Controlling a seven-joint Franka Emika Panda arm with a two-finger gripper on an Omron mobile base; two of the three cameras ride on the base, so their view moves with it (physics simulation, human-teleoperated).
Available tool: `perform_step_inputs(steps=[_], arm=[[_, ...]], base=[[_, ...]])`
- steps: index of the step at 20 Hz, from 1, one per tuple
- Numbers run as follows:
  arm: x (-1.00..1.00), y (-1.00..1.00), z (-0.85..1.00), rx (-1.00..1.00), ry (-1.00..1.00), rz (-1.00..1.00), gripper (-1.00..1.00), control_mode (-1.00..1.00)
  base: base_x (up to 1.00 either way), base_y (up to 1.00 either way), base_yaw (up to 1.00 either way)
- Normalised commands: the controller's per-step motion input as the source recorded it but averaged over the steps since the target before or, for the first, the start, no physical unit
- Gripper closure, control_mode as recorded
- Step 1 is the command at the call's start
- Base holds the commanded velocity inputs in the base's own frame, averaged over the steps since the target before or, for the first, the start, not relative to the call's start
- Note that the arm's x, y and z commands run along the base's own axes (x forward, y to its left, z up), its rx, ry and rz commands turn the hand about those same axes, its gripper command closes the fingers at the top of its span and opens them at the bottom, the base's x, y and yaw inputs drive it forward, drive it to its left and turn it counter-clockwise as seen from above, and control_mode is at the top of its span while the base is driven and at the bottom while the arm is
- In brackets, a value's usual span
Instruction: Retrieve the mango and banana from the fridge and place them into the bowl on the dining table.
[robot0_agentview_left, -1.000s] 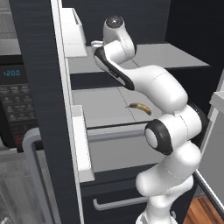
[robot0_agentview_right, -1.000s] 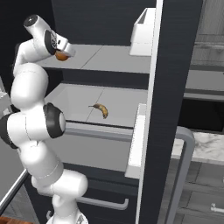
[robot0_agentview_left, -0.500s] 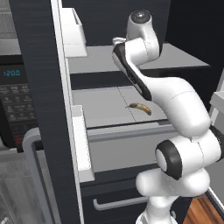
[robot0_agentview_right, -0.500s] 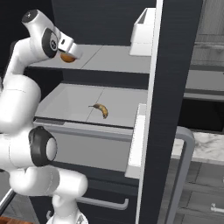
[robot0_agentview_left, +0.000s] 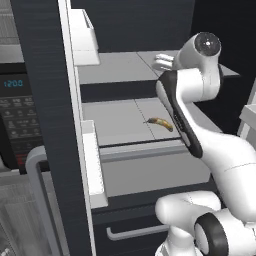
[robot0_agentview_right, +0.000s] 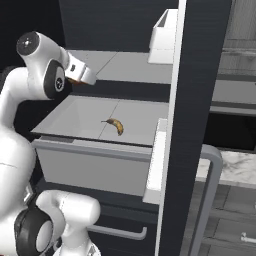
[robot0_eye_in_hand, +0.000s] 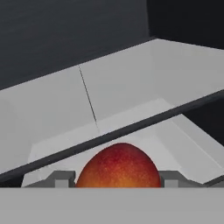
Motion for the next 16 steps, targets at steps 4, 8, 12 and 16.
perform_step_inputs(steps=[4, 8, 12, 16], arm=[[-0.98, -0.19, 0.0, 0.03, -0.05, 0.13, 1.0, -1.0], [-0.79, -0.03, 0.0, 0.01, -0.01, 0.15, 1.0, -1.0], [-0.56, 0.0, 0.0, 0.0, 0.0, 0.12, 1.0, 1.0], [0.0, 0.0, 0.0, 0.0, 0.0, 0.0, 1.0, 1.0]], base=[[0.0, 0.0, 0.0], [0.0, 0.0, 0.0], [-0.2, 0.0, 0.04], [-0.8, 0.0, 0.16]])
